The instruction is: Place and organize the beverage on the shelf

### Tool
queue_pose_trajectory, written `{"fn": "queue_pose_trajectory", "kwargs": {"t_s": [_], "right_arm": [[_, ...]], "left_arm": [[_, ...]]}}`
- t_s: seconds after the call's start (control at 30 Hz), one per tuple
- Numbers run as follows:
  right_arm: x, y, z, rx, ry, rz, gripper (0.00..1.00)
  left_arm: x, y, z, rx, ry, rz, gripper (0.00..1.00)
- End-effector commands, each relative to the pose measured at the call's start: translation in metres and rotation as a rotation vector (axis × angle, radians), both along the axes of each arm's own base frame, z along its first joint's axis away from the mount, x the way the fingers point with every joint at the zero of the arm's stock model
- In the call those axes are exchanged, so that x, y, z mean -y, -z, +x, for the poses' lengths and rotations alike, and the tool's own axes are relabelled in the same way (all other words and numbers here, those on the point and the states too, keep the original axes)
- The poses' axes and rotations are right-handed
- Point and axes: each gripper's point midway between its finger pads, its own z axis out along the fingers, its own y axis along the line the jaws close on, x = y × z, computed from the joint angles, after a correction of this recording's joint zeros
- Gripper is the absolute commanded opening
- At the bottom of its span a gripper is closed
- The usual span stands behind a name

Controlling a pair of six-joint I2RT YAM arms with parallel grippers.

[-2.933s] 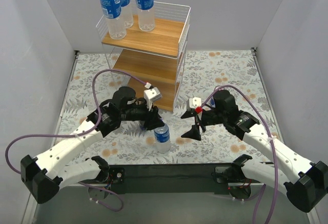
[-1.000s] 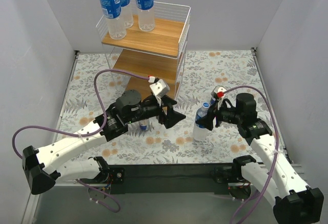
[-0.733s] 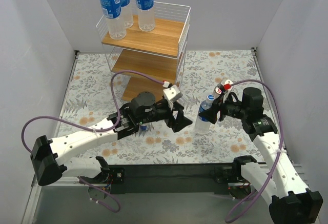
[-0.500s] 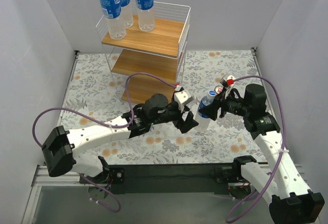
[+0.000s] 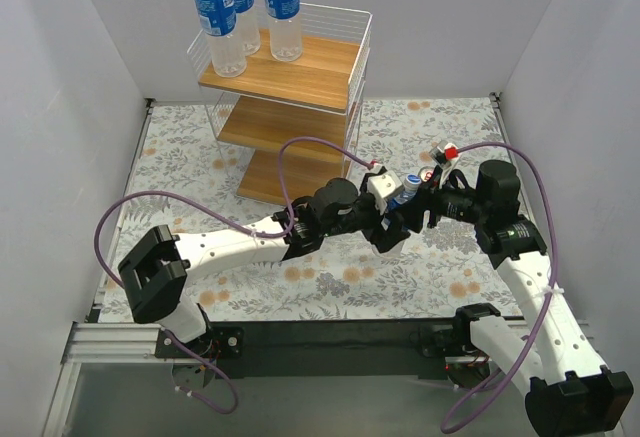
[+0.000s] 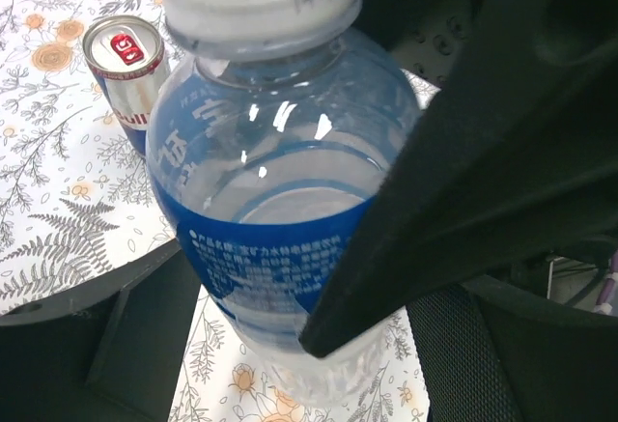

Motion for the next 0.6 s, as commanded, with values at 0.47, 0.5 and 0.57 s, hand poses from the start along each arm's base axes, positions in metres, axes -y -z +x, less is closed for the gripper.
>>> {"fn": "queue_pose_trajectory", "kwargs": {"t_s": [0.47,0.5,0.57], "right_arm": [[-0.010,-0.050,-0.009,0.105,-0.083,0.093,0.73],[-0.009,-0.053,-0.010,0.123,-0.088,0.091,0.77],[-0.009,-0.056,-0.012,0.147,-0.100,0.089,0.81]], "left_arm": [[-0.008,-0.028,0.002,0.029,-0.056,-0.083,0.00],[-0.011,-0.030,0.000,0.030,-0.057,-0.088,0.00],[-0.022,-0.030,-0.004,0.021,-0.067,-0.093,0.00]]}}
